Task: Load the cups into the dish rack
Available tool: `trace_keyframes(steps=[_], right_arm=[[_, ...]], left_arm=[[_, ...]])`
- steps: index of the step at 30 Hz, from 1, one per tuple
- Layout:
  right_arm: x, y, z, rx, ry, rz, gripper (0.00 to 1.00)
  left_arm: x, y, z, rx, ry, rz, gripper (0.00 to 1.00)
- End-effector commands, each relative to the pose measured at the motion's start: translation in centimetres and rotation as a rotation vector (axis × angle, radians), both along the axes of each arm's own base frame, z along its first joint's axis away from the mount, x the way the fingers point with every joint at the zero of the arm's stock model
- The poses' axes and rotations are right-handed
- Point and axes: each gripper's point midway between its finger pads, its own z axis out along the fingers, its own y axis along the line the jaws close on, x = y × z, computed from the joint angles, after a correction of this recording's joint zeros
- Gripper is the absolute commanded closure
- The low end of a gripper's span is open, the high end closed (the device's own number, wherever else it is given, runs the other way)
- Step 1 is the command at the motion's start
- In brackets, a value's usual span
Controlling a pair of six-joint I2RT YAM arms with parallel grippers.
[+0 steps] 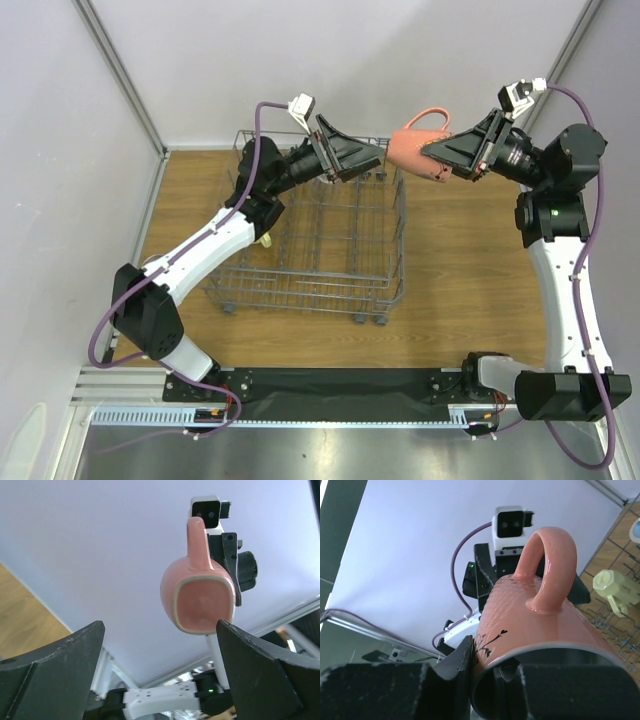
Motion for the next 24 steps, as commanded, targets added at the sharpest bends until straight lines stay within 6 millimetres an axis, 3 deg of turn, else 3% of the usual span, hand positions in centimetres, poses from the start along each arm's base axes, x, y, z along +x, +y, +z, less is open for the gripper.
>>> trace_keyframes(steps=[1,5,12,14,24], right_arm=[[-2.4,0.6,3.2,-0.008,-0.190,0.033,1.00],[-3.0,1.3,3.2,-0.007,-0.196,0.057,1.00],[-3.0,1.6,2.6,0.003,-0.159,0.060,1.00],[-3.3,1.6,2.7,0.009,-0.158,0.059,1.00],[-4.2,1.8,2.5,0.012,-0.145,0.056,1.00]], left_arm=[[-1.9,0.2,3.2,-0.143,0.009,-0.043,0.00],[-2.5,-0.5,3.0,-0.125,0.028,-0.050,0.00],[-4.9,-1.3,5.3,-0.176,-0.065,-0.086,0.00],[-4.7,-1.9,4.6,-0.129,-0.069,-0.075,0.00],[-5.5,-2.8,5.0,-0.107,-0.084,-0.082,0.03]])
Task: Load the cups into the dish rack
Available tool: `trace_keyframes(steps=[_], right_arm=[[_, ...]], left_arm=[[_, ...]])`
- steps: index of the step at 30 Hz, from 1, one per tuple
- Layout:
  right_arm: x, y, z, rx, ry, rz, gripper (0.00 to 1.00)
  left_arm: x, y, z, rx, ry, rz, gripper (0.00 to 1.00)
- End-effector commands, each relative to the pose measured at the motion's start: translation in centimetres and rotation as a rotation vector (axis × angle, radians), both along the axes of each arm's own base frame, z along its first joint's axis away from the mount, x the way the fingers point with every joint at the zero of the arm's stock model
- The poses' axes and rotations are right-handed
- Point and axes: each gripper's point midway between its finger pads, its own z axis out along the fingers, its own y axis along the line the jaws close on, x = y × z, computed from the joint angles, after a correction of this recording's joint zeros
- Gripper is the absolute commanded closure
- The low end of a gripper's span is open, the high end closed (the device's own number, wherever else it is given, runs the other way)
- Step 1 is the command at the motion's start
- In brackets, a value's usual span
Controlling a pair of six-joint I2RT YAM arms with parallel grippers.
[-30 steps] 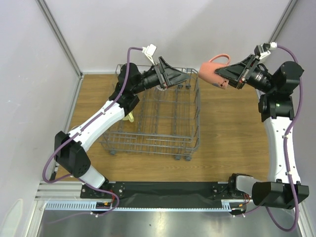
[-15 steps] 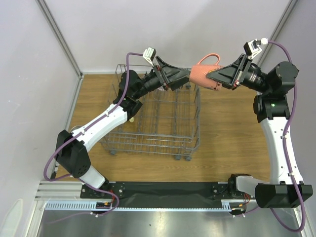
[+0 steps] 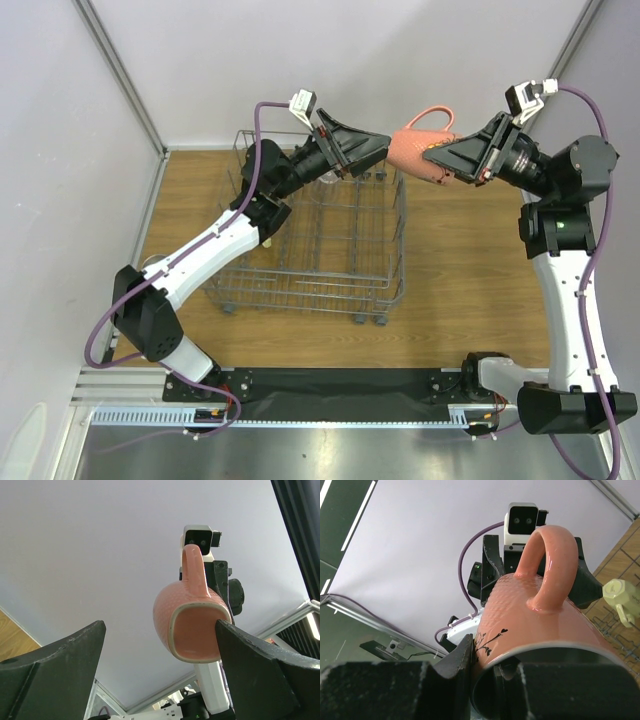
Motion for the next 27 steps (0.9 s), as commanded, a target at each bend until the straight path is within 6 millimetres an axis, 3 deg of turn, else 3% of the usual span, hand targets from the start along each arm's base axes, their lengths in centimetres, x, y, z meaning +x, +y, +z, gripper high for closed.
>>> trace_keyframes(steps=[1,9,18,22,27], right_arm=[[-1.3,0.8,0.7,0.001,-0.052,0.031,1.00],[-1.9,0.8,0.7,0.002,-0.057,0.021,1.00],[-1.5,0.7,0.7,0.014,-0.064,0.000,1.00],[-1.4,0.1,1.6,-0.004,-0.098,-0.046,1.00],[-0.6,-1.2,0.9,-0.032,-0.062,-0.093,1.00]], left_arm=[[-4.5,-1.6,1.8,0.005,-0.110,-0.103,0.04],[-4.8,-2.1,1.6,0.022,-0.117,-0.097,0.00],[-5.3,-1.3,2.3,-0.017,-0.161,-0.080,0.00],[-4.8,-0.7,1.9,-0.003,-0.152,-0.050,0.00],[-4.3,-0.3,1.6,0.014,-0.141,-0.024,0.00]])
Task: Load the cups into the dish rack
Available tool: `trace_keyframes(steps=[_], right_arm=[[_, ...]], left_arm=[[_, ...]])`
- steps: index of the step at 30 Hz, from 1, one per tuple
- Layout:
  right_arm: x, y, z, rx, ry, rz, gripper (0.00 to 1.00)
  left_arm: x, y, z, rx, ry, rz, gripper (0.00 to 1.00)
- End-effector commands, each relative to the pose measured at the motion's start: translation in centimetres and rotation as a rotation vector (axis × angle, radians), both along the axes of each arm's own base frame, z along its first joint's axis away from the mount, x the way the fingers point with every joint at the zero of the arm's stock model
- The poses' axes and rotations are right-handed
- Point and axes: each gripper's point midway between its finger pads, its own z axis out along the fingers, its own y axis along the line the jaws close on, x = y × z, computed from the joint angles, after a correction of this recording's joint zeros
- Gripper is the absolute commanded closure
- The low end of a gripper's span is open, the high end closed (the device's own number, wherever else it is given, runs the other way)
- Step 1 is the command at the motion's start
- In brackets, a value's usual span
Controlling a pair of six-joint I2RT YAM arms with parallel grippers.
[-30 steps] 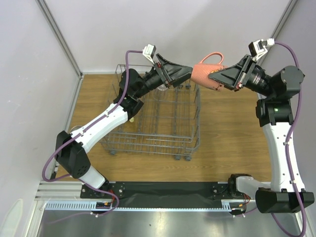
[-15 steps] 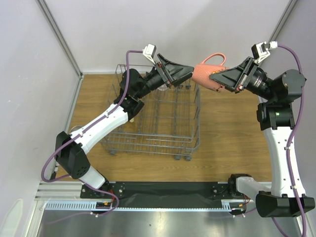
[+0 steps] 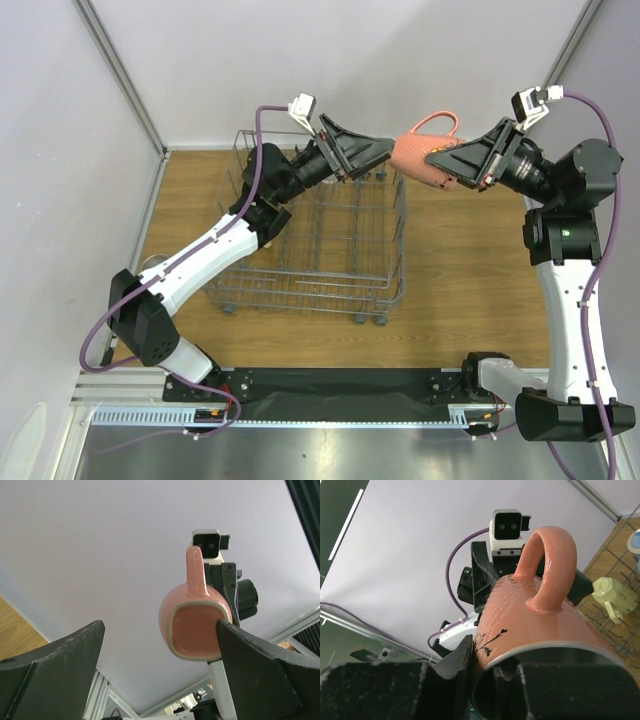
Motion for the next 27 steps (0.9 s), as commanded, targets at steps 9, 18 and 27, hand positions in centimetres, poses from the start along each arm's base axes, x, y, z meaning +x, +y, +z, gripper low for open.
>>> trace_keyframes(steps=[9,18,27], right_arm=[[0.1,-2.3,1.7,-0.020,-0.063,-0.082,1.00],[-0.1,1.0,1.4,0.015,-0.055,0.008,1.00],[0.1,1.9,1.0,0.038,-0.038,0.044,1.00]], left_arm=[[-2.7,0.5,0.8,0.011,-0.046,-0.033,0.00],[-3.6,-0.5,1.9,-0.063,-0.047,-0.093,0.00],[-3.9,-0.8,3.3,-0.089,-0.061,-0.097,0.00]])
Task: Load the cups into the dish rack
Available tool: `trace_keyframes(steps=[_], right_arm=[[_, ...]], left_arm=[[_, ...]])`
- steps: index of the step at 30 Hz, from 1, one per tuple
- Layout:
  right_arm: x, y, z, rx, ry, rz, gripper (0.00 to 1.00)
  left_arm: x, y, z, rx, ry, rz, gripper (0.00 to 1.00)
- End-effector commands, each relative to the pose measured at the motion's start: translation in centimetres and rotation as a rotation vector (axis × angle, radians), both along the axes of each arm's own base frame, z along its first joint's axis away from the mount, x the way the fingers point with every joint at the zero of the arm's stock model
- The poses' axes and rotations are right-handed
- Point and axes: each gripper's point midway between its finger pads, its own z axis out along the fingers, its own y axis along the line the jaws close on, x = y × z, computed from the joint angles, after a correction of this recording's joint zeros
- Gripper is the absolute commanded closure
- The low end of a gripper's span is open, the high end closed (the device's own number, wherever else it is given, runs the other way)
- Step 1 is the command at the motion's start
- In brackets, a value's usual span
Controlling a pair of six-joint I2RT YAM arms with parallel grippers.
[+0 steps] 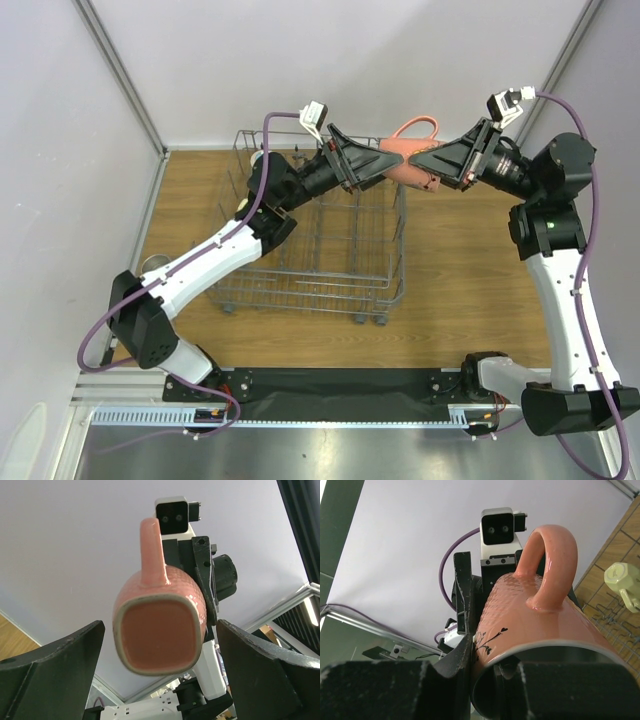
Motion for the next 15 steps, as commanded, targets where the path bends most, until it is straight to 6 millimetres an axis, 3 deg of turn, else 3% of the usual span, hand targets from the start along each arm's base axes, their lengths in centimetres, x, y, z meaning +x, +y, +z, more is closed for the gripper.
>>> trace_keyframes(steps=[1,6,15], right_arm=[[-0.7,0.2,2.2,0.031,-0.115,-0.008,1.00],[-0.6,0.3,2.0,0.026,-0.113,0.002,1.00],[-0.6,0.4,1.8,0.017,-0.111,0.012,1.00]], left_arm=[[-0.8,0.3,3.2,-0.070,-0.063,-0.010,0.00],[-0.7,0.0,3.2,-0.068,-0.049,-0.007,0.03],[-0.9,-0.7,3.3,-0.055,-0.038,-0.031,0.29]])
